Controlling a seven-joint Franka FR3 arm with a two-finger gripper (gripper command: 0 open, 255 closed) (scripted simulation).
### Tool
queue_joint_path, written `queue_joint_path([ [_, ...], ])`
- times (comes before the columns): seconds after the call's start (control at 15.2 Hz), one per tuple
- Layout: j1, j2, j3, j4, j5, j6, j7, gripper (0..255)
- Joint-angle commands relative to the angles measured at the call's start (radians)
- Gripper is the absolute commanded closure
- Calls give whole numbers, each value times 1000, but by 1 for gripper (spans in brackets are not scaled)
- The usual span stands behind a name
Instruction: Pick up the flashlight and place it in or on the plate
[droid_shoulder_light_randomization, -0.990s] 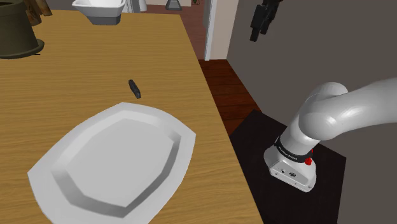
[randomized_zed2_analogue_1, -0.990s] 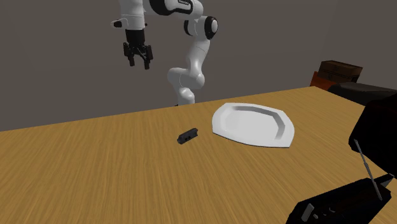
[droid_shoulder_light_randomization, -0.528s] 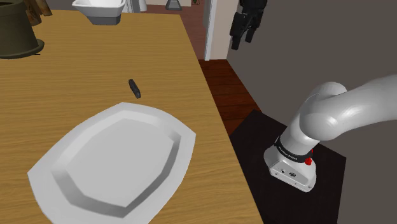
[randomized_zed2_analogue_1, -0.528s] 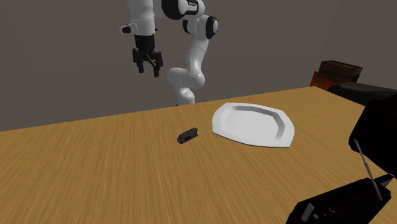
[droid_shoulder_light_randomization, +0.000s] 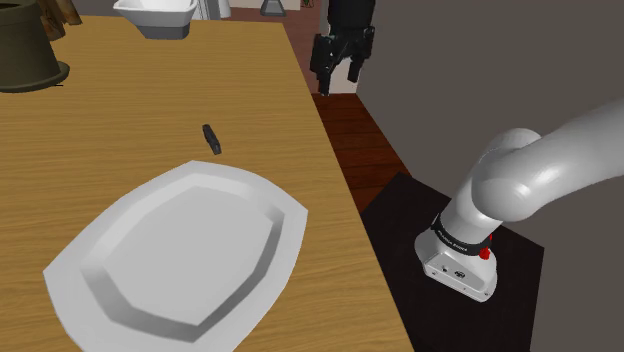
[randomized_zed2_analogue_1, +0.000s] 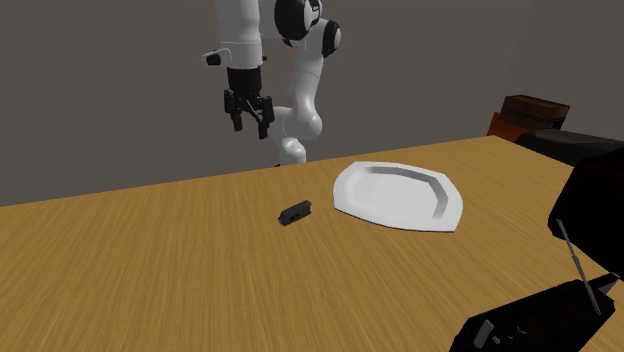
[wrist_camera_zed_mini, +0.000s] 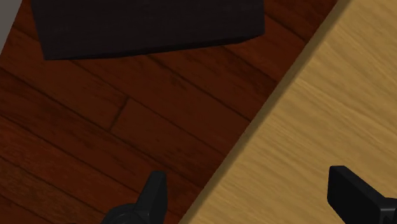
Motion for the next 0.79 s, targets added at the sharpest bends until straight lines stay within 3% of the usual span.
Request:
queue_joint_path([
  [0.0, 4, 49, 46, 23, 18, 30, 65, 0],
  [0.4, 3, 223, 168, 144, 24, 97, 245, 0],
  [0.73, 2, 401, 266, 281, -22, 137, 409, 0],
])
